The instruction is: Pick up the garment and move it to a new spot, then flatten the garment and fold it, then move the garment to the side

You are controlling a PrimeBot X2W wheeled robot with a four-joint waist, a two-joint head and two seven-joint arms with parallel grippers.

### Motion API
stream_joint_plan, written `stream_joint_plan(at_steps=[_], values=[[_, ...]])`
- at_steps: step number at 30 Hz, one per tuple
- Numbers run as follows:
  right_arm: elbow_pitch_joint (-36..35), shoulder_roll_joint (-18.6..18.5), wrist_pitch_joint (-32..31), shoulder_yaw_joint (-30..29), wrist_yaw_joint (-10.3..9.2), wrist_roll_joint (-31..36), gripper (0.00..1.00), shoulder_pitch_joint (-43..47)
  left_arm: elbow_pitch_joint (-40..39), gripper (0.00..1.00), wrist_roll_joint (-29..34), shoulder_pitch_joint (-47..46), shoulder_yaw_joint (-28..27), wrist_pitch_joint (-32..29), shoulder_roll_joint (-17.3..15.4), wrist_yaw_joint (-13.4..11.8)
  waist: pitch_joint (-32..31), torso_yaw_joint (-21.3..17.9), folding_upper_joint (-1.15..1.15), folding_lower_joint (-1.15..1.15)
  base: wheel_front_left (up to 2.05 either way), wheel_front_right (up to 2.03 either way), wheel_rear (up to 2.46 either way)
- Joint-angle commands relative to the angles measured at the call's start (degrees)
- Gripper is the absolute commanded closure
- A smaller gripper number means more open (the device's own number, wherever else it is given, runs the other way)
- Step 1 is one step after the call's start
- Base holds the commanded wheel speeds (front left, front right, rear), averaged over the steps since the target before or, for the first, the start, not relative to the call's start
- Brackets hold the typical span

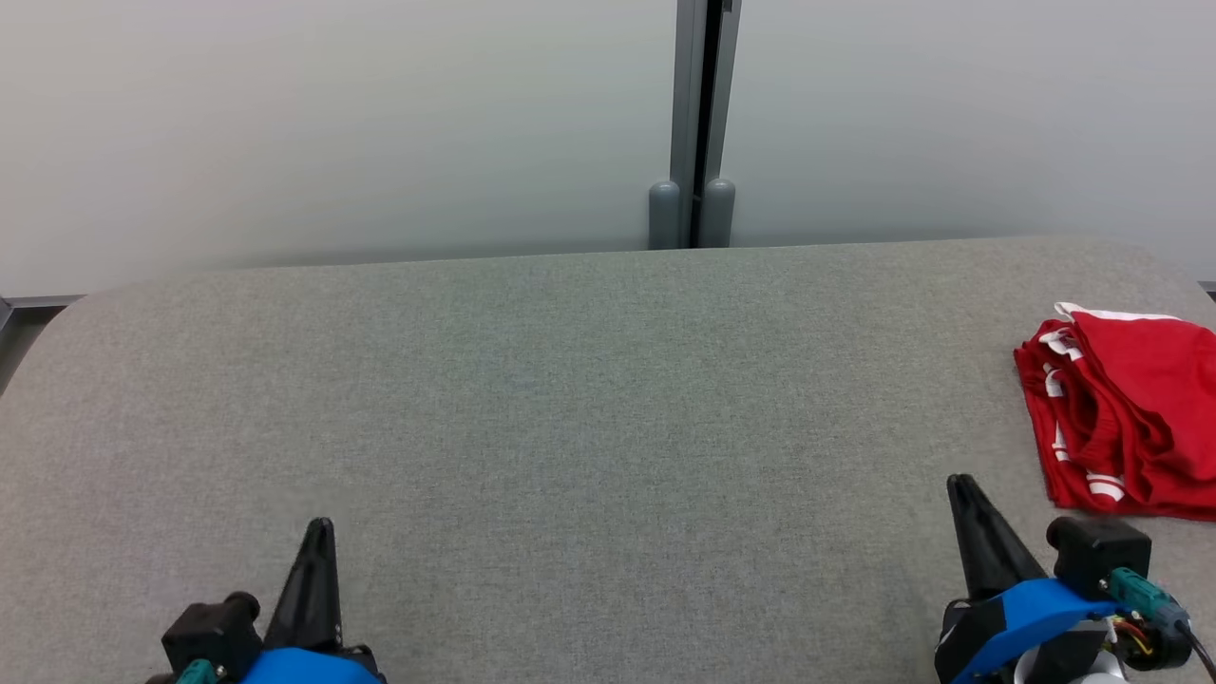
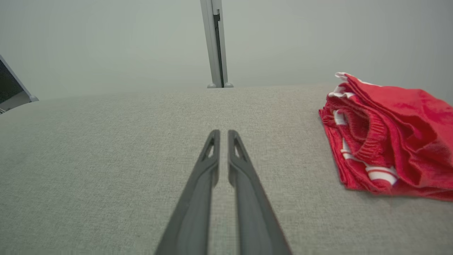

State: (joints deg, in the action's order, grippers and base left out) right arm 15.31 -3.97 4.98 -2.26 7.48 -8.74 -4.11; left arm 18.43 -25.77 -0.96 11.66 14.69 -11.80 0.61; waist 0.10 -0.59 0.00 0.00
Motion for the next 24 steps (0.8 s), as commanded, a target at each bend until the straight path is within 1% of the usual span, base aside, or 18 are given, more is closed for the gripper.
stream_joint_plan(at_steps=[1, 18, 23, 24], values=[[0.8, 0.0, -0.2, 0.0, 0.00, -0.2, 1.00, 0.1, 0.6, 1.00, -0.2, 0.6, 0.1, -0.1, 0.3, 0.0, 0.0, 0.0, 0.00, 0.00, 0.00, 0.00, 0.00], [0.4, 0.3, -2.8, -1.1, 0.00, -18.3, 1.00, -0.5, -0.4, 1.00, -14.5, -0.7, -3.9, -4.7, 2.2, 1.5, 0.0, 0.1, 0.00, 0.00, 0.00, 0.00, 0.00], [0.2, 0.3, -3.4, -1.3, 0.00, -23.1, 1.00, -0.6, -0.7, 1.00, -18.4, -1.1, -5.0, -5.9, 2.7, 1.9, 0.0, 0.1, 0.00, 0.00, 0.00, 0.00, 0.00], [0.2, 0.3, -3.4, -1.3, 0.00, -23.1, 1.00, -0.6, -0.7, 1.00, -18.4, -1.1, -5.0, -5.9, 2.7, 1.9, 0.0, 0.1, 0.00, 0.00, 0.00, 0.00, 0.00]])
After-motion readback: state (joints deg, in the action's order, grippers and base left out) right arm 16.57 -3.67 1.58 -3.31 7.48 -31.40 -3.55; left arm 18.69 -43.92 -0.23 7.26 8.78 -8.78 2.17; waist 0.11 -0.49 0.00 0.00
